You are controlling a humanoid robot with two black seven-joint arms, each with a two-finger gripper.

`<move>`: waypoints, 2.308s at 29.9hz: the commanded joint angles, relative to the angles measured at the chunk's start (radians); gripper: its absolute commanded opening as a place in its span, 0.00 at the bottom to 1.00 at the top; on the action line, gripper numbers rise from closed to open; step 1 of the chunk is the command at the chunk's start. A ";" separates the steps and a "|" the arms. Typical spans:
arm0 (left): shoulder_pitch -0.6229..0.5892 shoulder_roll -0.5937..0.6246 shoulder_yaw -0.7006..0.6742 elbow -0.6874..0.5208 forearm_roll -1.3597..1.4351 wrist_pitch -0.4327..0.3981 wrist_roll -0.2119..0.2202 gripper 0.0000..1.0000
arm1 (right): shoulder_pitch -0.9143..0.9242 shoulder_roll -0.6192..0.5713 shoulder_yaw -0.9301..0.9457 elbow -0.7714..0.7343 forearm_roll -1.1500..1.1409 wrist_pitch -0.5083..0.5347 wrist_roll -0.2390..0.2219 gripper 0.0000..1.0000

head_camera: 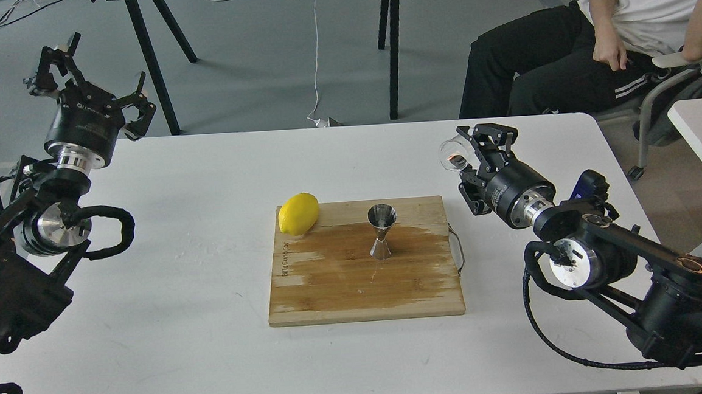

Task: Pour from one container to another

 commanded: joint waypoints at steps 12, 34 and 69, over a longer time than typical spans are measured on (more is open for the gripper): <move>0.023 -0.017 -0.007 -0.010 0.001 0.000 0.004 1.00 | -0.196 0.005 0.269 -0.448 0.578 0.483 -0.199 0.31; 0.007 -0.012 0.004 -0.010 0.003 -0.004 0.010 1.00 | -0.179 0.180 0.396 -0.690 0.615 0.517 -0.398 0.38; 0.006 -0.010 0.001 -0.010 0.003 0.000 0.010 1.00 | -0.147 0.167 0.384 -0.686 0.603 0.701 -0.386 0.99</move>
